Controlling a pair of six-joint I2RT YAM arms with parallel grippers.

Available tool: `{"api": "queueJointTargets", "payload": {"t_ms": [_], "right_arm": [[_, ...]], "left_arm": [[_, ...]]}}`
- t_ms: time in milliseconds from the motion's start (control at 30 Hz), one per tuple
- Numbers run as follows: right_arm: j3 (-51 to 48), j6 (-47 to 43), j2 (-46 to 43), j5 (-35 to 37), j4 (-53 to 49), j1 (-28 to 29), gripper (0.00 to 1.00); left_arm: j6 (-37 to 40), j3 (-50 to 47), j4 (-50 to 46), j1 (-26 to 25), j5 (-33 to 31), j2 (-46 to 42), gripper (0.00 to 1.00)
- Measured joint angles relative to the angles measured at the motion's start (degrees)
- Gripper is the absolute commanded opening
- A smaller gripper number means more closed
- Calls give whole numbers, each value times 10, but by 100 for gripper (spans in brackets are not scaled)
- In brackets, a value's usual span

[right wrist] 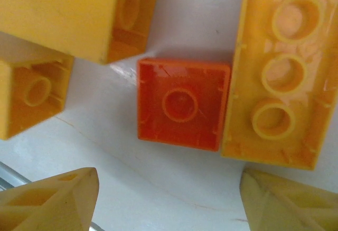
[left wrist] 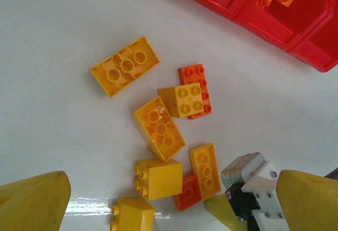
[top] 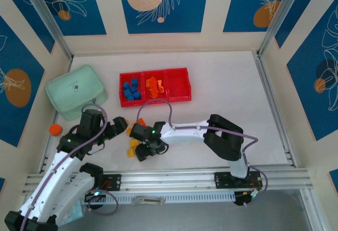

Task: Sort the legos into containers by color
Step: Pick up the lego from the bottom-center of the table.

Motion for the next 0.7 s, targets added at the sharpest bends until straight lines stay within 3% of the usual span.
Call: {"api": "queueJointTargets", "payload": {"t_ms": [300,700], "right_arm": [[41,-9,28,52,13,-19,71],[52,-28,37,91,-13,6,58]], "left_arm": [[0,9,-8,0,-10,-4,99],[0,9,-9,0,-17,-7,99]]}}
